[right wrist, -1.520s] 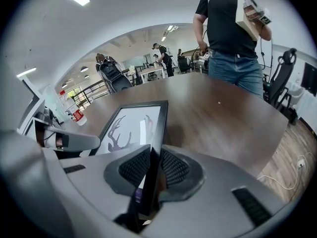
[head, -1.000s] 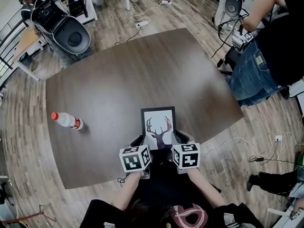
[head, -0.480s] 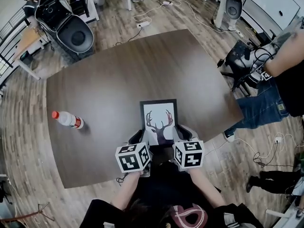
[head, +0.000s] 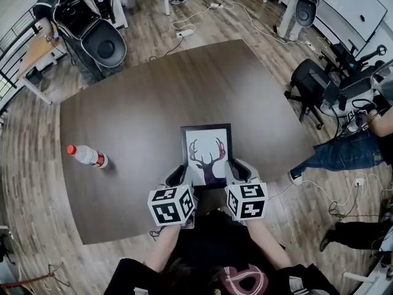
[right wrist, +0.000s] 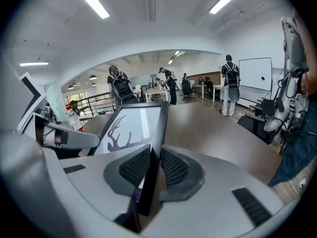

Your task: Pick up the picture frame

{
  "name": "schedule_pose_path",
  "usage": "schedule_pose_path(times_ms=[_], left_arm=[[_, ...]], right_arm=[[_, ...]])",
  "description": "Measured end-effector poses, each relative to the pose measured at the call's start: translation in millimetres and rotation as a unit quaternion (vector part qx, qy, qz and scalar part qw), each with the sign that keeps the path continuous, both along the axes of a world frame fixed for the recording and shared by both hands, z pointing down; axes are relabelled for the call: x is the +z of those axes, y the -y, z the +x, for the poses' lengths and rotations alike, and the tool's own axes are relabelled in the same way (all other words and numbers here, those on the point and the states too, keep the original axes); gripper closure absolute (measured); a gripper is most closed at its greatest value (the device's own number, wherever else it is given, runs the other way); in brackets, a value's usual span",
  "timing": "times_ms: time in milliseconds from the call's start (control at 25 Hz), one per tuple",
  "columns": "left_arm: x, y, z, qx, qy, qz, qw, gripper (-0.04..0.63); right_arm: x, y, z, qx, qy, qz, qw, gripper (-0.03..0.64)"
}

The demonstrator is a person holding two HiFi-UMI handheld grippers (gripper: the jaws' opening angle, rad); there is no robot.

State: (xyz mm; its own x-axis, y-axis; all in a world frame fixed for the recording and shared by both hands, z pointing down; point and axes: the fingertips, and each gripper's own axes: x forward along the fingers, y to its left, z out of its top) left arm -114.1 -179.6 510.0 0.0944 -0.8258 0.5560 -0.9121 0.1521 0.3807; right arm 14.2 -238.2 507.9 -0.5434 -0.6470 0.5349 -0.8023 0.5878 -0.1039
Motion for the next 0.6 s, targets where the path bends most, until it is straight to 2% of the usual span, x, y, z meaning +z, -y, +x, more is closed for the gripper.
schedule_pose_path(times_ms=[600], left_arm=[[-25.3,6.4,0.0,0.002,0.030,0.031,0.9990,0.520]], right_arm=[[-23.9,4.8,0.2,0.002,0.017,0.030,0.999,0.541]])
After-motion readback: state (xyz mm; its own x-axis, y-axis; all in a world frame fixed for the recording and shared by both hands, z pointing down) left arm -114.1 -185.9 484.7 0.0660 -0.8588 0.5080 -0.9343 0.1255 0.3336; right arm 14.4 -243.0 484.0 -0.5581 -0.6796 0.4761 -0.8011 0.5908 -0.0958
